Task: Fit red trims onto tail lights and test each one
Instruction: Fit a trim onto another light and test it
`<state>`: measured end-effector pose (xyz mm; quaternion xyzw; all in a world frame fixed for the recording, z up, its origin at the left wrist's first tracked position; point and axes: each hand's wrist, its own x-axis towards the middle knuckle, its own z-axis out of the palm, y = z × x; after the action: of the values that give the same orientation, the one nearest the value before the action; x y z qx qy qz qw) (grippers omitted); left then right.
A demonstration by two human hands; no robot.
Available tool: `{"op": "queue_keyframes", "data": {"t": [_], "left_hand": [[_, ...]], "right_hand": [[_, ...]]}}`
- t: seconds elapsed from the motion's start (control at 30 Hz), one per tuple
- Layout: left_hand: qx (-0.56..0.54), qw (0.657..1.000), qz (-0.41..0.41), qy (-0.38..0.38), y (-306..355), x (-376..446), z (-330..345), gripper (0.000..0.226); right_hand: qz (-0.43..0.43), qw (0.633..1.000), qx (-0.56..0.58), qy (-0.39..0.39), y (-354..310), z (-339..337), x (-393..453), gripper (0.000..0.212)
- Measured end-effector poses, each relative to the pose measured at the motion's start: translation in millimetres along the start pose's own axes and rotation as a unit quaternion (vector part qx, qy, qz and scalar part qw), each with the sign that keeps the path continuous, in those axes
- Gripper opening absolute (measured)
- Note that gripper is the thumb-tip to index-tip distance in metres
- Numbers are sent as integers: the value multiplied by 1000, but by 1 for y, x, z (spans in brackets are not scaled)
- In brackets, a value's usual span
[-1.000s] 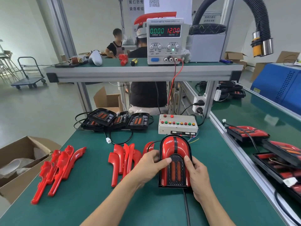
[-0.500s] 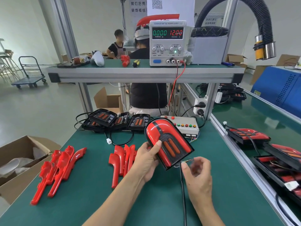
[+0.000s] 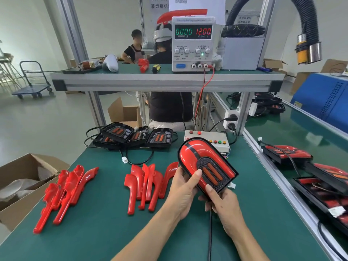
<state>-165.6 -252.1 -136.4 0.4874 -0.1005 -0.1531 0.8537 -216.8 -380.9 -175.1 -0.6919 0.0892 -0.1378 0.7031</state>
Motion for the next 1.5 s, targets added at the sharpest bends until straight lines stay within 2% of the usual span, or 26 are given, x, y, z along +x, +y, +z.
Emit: {"op": "queue_keyframes", "data": {"t": [0.27,0.37,0.53,0.9,1.03,1.4,1.5], "left_hand": [[3,1000,-5,-12,7,6,-3,44],[-30,998,-40,27,23,17,-1,60],[-40,997,-44,57,26,24,-2,54],[25,999,-34,15,27,26,-12,58],[16,999,-36,-10,28,29,-12,56],[-15,999,-28,2,24,30,-11,49],[-38,998,-31,-46,22,27,-14,51]], "right_hand": [[12,1000,16,-6,-2,-2,1,42],[18,1000,-3,-21,0,-2,1,46],[10,999,-9,-29,1,-3,1,55],[-17,999,-42,-29,0,-3,-1,49],[-20,999,-40,-26,-1,-3,-1,52],[-24,999,-39,-15,1,-4,1,57],[-20,999,-36,-12,3,-4,2,57]]}}
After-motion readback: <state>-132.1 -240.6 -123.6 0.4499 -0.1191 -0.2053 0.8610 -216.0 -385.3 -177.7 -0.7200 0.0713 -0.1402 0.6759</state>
